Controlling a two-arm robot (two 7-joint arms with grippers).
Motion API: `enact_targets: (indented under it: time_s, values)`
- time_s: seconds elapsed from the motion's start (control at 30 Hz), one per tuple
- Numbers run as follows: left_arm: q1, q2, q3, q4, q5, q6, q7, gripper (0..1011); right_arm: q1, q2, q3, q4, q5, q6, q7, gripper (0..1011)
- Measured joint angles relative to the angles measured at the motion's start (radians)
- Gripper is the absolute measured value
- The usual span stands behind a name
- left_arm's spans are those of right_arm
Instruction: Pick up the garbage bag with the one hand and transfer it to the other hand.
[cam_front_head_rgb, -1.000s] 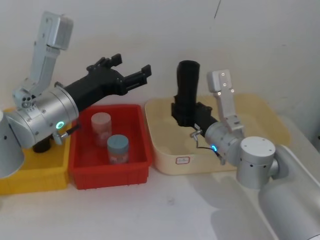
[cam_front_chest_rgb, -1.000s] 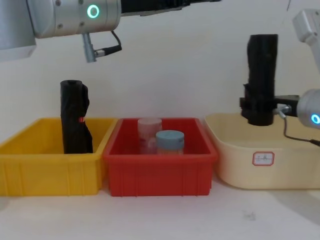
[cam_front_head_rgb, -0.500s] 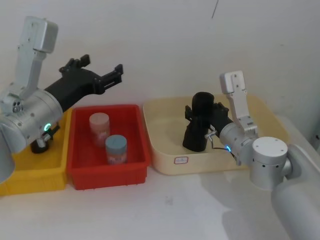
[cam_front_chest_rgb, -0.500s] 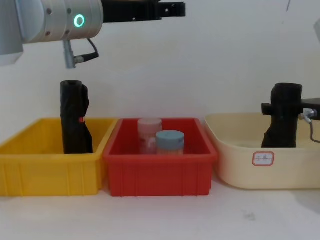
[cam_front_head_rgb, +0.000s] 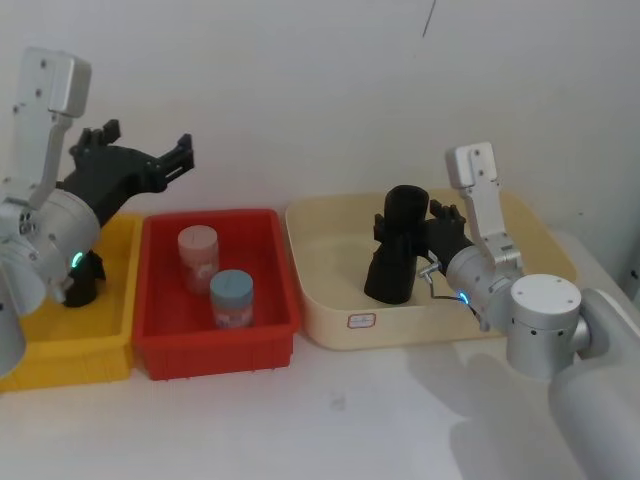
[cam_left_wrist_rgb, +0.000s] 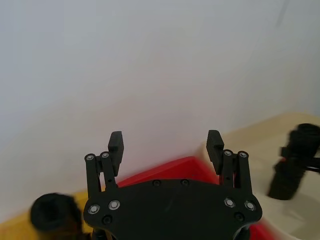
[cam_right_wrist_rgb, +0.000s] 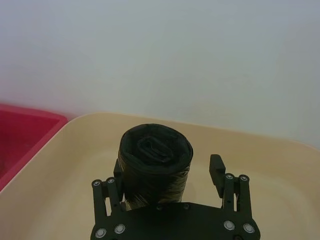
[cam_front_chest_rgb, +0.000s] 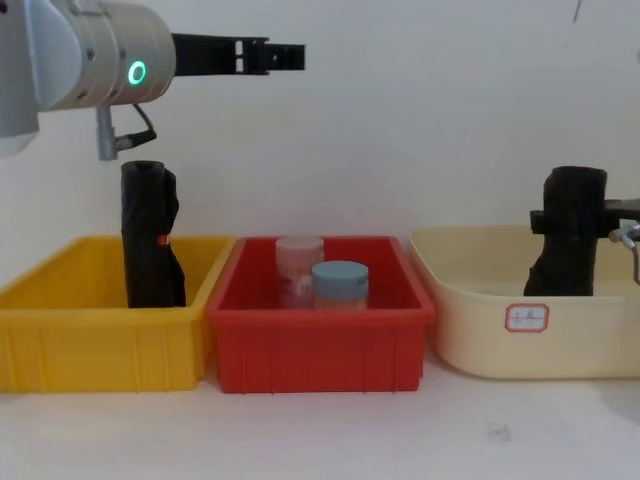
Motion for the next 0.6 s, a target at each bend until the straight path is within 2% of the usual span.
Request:
enact_targets:
  time_s: [0.4, 0.6]
  values:
    - [0.008, -0.025, -0.018, 0.036, 0.076, 0.018, 0.140, 1001, -0.005, 0.004, 0.003, -0.012, -0.002, 0.005, 0.001, 1000]
    - [0.008, -0.034, -0.025, 0.054, 0.103, 0.023, 0.187, 1000, -0.029, 0.016, 0.006, -0.084, 0.004, 0.023, 0.023, 1000]
